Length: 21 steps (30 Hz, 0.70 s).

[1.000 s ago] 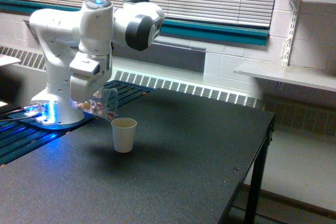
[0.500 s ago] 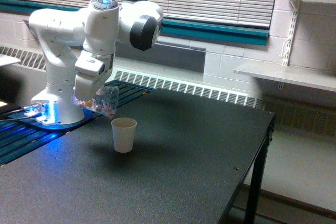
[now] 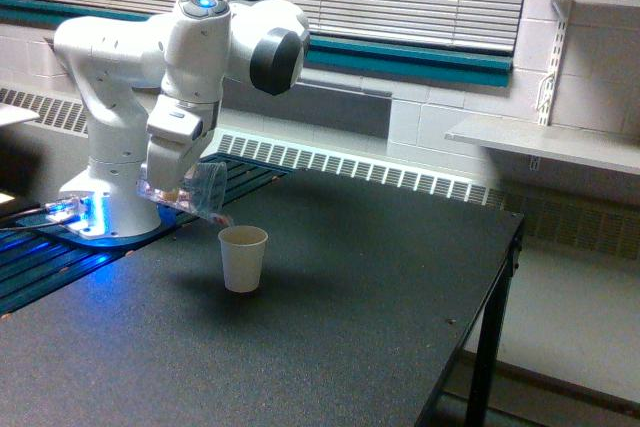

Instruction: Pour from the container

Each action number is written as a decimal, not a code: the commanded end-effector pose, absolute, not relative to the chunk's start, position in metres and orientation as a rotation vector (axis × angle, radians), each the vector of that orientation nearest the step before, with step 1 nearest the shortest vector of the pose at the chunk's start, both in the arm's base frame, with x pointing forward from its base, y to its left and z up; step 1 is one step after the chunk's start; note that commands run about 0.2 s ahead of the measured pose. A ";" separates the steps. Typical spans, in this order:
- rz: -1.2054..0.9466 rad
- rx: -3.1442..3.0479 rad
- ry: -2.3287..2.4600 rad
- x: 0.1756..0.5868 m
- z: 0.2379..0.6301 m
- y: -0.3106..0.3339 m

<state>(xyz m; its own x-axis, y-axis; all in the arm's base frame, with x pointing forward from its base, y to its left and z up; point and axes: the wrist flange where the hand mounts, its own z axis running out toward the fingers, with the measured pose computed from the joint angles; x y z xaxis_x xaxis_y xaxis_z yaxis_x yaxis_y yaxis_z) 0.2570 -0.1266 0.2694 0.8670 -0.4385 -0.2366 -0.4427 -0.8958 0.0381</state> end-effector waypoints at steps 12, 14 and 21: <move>0.379 -3.022 0.705 0.265 0.268 -0.125; 0.383 -3.025 0.700 0.266 0.269 -0.126; 0.387 -3.028 0.697 0.272 0.270 -0.129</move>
<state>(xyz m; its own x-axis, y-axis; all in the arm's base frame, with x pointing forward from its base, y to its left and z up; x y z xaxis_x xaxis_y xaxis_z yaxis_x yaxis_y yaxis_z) 0.2668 -0.1255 0.2687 0.8713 -0.4263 -0.2429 -0.4312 -0.9015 0.0355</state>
